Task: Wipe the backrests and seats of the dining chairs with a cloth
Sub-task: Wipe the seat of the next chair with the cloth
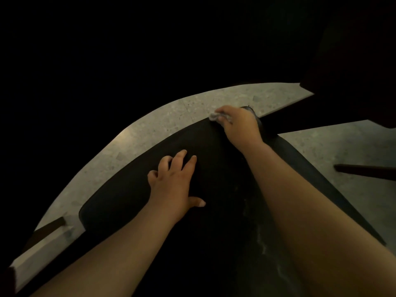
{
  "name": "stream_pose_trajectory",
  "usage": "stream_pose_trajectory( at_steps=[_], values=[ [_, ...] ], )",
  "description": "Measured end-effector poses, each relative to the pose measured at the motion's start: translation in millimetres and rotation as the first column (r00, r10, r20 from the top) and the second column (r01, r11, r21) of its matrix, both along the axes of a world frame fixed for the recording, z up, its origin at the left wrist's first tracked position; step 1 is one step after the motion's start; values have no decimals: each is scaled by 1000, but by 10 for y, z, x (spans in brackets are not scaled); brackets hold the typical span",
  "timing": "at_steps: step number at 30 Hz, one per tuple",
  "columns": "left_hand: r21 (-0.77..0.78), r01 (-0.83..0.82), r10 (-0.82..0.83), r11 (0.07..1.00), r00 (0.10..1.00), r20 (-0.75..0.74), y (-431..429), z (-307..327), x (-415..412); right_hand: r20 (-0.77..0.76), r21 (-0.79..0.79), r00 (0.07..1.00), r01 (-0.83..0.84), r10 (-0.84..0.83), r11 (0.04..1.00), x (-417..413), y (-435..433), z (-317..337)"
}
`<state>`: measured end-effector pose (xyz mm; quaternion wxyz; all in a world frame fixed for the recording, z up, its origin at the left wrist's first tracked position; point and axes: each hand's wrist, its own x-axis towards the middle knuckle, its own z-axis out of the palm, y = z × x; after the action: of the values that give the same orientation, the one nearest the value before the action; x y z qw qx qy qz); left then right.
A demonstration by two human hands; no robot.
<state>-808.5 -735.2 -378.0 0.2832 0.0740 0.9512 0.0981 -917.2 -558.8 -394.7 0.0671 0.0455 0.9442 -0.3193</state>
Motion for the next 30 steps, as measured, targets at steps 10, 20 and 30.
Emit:
stream_pose_trajectory(
  at_steps=[10,20,30],
  values=[
    [3,-109,109,994,994,-15,17,-16,70,-155,-127,980,-147,127,981,100,188,135],
    [-15,-114,114,993,993,-13,26,-5,69,50,-159,948,-305,316,939,374,-25,74],
    [-3,-109,109,994,993,-43,18,-44,99,-116,-168,980,-178,160,969,272,3,211]
  ],
)
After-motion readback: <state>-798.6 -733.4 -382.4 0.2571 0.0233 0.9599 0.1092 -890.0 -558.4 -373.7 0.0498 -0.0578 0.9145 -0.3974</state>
